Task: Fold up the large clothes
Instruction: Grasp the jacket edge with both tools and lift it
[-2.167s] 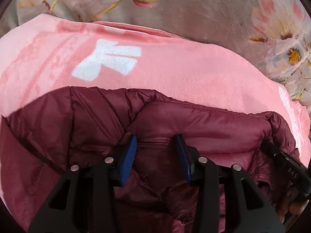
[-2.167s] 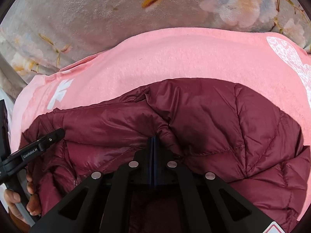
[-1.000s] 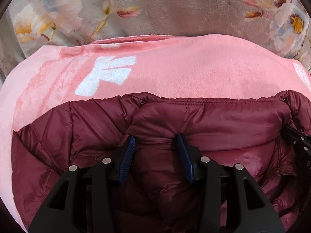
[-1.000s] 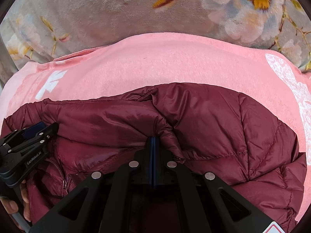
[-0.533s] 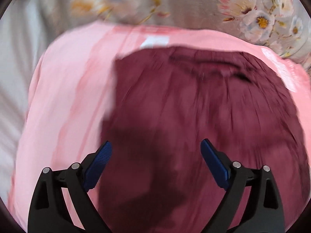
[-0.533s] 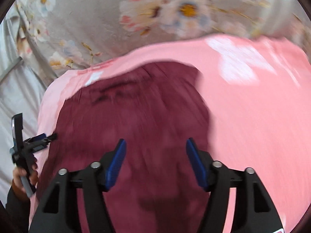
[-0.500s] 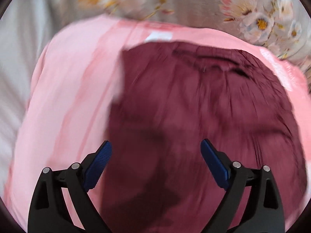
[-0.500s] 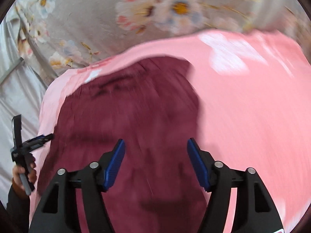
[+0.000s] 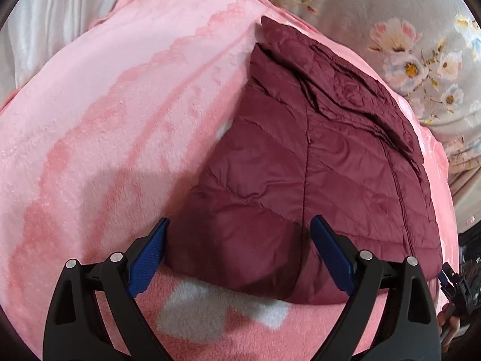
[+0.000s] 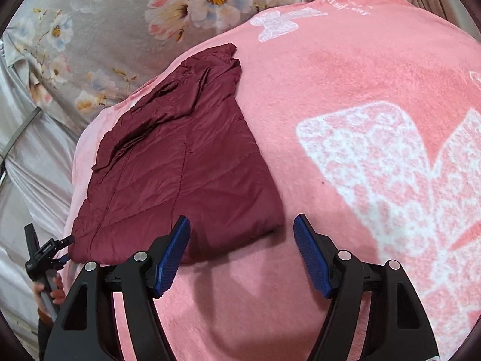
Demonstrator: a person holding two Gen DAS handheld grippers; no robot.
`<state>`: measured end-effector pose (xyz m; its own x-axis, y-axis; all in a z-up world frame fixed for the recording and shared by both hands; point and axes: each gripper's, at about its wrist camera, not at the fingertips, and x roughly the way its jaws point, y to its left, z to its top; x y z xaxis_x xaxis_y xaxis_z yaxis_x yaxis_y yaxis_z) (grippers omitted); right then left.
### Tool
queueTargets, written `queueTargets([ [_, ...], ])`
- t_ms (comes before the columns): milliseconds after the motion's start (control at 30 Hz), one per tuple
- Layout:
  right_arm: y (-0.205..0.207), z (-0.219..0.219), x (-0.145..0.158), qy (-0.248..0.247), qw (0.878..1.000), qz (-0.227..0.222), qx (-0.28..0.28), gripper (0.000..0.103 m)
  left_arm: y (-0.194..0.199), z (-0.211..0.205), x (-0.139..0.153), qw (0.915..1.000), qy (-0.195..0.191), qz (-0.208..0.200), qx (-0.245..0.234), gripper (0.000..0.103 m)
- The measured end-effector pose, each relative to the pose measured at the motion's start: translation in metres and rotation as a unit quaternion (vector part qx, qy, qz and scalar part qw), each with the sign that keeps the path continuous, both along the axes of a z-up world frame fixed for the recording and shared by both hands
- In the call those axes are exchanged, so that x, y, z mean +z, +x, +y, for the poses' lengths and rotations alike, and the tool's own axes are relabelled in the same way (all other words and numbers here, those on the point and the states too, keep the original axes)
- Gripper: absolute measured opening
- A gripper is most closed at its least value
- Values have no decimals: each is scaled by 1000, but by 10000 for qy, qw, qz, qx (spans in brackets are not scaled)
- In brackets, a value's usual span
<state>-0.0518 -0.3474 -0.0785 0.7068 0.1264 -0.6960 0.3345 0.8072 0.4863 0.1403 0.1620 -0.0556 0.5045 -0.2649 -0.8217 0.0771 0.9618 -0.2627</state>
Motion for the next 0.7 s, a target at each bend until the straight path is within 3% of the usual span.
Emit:
queueTargets([
  [67, 5, 4, -1, 89, 9999, -80, -7, 70, -2, -1, 0, 9999, 34, -62, 97, 80],
  [133, 10, 6, -2, 143, 9998, -154, -32, 65, -2, -3, 2, 9999, -10, -50, 109, 64],
  [167, 12, 8, -2, 212, 9995, -218, -16, 50, -2, -3, 3, 9999, -57, -47, 97, 49],
  [200, 15, 10, -2, 273, 9993, -239, 4, 42, -3, -4, 4, 9999, -135, -35, 72, 31],
  [267, 19, 13, -2, 297, 9994, -197, 5, 16, -5, -5, 11, 9998, -197, -65, 41, 15],
  [300, 19, 14, 1, 283, 9993, -260, 9, 12, -8, -5, 15, 9997, -220, -109, 31, 11],
  [367, 14, 17, 12, 219, 9987, -459, 55, 7, -16, -4, 28, 9990, -356, -262, -23, 8],
  [533, -22, 24, 61, -1, 9921, -1250, 35, 5, -49, 3, 75, 9940, -785, -734, -193, 5],
  [700, -89, 40, 132, -499, 9661, -2527, 189, 4, -104, 21, 140, 9851, -1019, -1344, -331, 5],
])
